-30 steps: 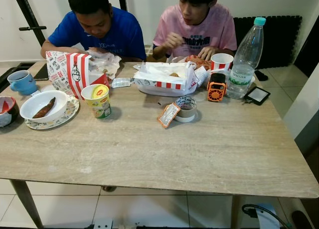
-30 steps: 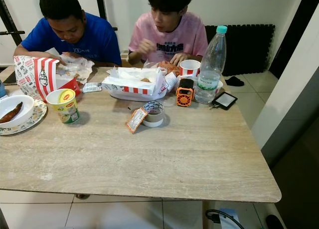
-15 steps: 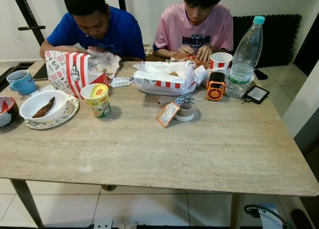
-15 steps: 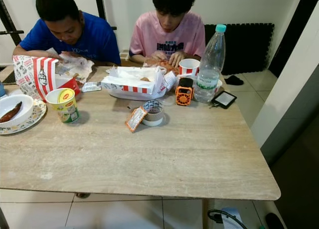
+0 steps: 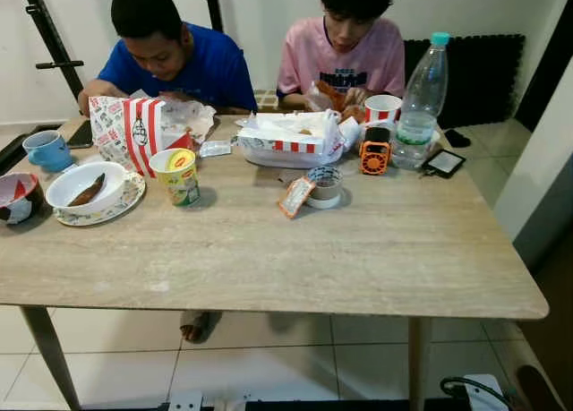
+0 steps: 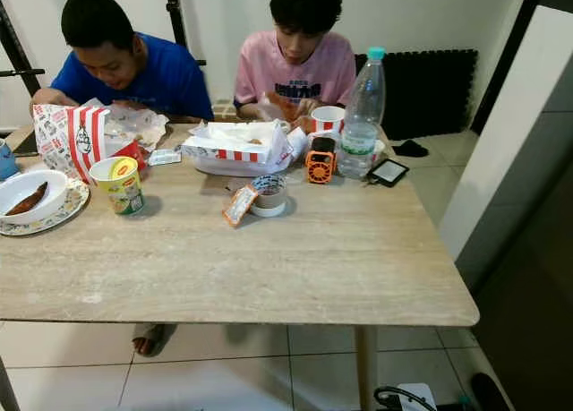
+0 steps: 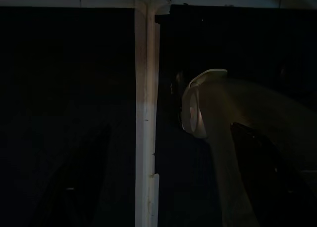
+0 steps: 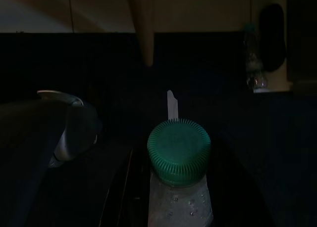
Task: Restocking fridge
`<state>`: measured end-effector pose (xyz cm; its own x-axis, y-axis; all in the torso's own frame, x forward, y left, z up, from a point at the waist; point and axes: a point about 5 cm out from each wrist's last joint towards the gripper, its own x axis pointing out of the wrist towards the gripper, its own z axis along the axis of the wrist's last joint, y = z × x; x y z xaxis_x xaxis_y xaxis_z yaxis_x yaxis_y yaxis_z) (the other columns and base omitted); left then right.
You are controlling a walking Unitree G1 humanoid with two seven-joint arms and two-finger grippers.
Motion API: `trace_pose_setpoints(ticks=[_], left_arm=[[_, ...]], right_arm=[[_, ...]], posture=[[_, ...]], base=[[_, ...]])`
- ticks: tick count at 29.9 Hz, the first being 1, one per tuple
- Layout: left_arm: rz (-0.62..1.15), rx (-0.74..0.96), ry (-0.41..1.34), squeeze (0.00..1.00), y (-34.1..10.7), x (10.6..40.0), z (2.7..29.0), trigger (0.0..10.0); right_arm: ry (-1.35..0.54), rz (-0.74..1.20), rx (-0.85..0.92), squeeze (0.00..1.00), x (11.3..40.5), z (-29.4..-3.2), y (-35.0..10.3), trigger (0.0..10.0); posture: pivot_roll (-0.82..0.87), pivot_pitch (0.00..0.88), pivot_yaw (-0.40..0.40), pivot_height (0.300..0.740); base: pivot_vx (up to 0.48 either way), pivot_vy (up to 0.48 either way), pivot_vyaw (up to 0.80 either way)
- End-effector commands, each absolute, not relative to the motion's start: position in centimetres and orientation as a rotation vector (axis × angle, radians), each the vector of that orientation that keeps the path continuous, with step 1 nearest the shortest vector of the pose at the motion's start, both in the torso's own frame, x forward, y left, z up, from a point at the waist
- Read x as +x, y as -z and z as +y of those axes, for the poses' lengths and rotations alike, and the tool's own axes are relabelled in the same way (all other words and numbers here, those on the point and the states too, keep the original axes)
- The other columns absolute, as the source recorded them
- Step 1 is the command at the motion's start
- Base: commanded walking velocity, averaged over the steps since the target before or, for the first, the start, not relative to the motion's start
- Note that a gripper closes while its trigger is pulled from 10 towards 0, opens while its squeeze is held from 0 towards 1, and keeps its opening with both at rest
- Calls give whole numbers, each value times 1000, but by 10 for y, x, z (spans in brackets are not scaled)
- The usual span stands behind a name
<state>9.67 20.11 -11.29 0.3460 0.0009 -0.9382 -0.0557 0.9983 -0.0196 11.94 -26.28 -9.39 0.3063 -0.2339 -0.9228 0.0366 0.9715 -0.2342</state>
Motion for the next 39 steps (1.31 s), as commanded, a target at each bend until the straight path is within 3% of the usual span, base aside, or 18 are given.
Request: trace_pose_setpoints(ticks=[1, 35, 39], left_arm=[[1272, -40, -11, 0, 116, 84, 198, 10000], [1264, -47, 7, 0, 116, 94, 185, 10000], [1262, -47, 8, 0, 116, 95, 185, 10000]], right_arm=[[176, 1232, -181, 0, 123, -262, 93, 10000], [181, 1242, -177, 0, 120, -264, 93, 10000], [172, 1249, -179, 0, 120, -264, 93, 10000]], posture=[[8, 0, -4, 740], [-7, 0, -5, 740], [-6, 0, -6, 740]], base=[[-281, 0, 0], [-283, 0, 0], [-283, 0, -700]])
